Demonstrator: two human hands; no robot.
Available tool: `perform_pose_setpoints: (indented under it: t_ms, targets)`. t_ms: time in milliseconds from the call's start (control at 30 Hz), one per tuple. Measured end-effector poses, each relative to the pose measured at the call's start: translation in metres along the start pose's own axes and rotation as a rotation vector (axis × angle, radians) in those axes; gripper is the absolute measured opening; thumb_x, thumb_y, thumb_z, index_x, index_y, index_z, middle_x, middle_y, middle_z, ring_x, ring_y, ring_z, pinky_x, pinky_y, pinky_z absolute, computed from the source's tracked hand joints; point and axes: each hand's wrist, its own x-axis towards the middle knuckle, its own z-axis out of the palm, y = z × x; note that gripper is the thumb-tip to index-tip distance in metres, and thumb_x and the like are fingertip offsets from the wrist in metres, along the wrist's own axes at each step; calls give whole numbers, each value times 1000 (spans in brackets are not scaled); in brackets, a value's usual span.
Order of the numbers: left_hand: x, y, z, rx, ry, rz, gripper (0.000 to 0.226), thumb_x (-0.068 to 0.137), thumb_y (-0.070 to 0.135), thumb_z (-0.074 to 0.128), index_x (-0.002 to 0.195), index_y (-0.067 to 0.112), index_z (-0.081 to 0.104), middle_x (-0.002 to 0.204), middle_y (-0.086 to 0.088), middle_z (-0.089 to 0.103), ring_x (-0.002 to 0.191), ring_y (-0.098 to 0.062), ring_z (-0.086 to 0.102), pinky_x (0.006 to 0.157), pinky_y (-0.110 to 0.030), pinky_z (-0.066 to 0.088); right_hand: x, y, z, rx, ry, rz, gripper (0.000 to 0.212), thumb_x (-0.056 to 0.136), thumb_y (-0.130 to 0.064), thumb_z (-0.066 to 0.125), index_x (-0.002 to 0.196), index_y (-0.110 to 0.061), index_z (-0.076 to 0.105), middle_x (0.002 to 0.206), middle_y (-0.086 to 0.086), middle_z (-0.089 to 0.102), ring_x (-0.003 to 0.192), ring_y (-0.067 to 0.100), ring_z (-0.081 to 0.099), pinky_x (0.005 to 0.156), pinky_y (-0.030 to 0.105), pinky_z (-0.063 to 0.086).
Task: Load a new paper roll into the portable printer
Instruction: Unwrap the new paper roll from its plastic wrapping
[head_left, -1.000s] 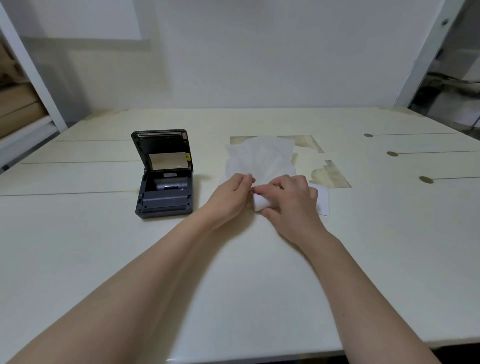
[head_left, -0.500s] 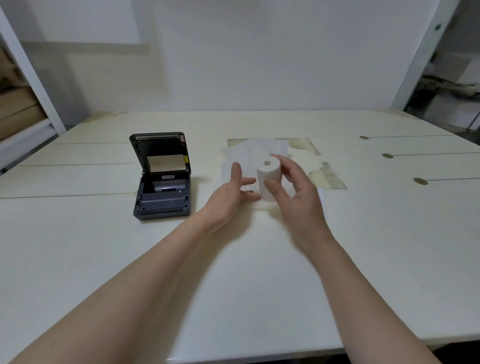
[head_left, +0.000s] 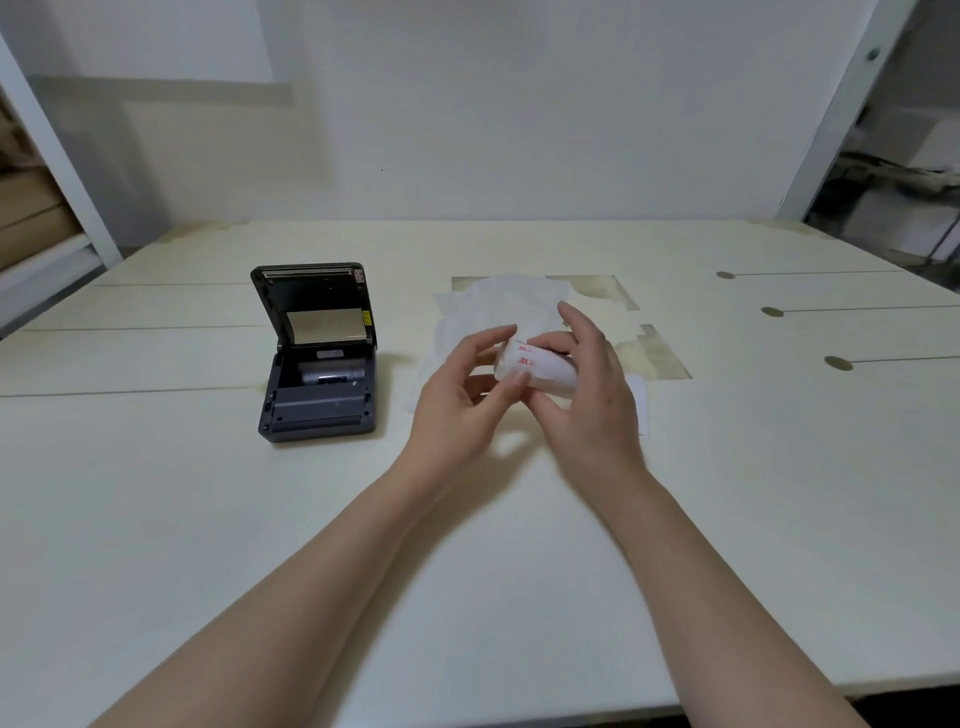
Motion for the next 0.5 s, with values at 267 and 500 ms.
perform_pose_setpoints:
  t_ms: [267, 500]
  targets:
    - [2, -6, -14, -108, -59, 25, 46, 90, 11, 60, 131, 32, 53, 122, -16, 54, 99, -27, 67, 100, -58, 48, 6, 15, 4, -142, -36, -27, 44, 79, -32, 77, 119, -19, 65, 111, -11, 55, 109, 7, 43, 84, 9, 34]
    - [3, -9, -19, -146, -37, -30, 25, 89, 20, 66, 114, 18, 63, 107, -11, 70, 96, -32, 71, 97, -57, 50, 4, 9, 5, -132, -53, -54, 32, 79, -29, 77, 110, -27, 67, 106, -16, 55, 104, 4, 43, 81, 4, 33]
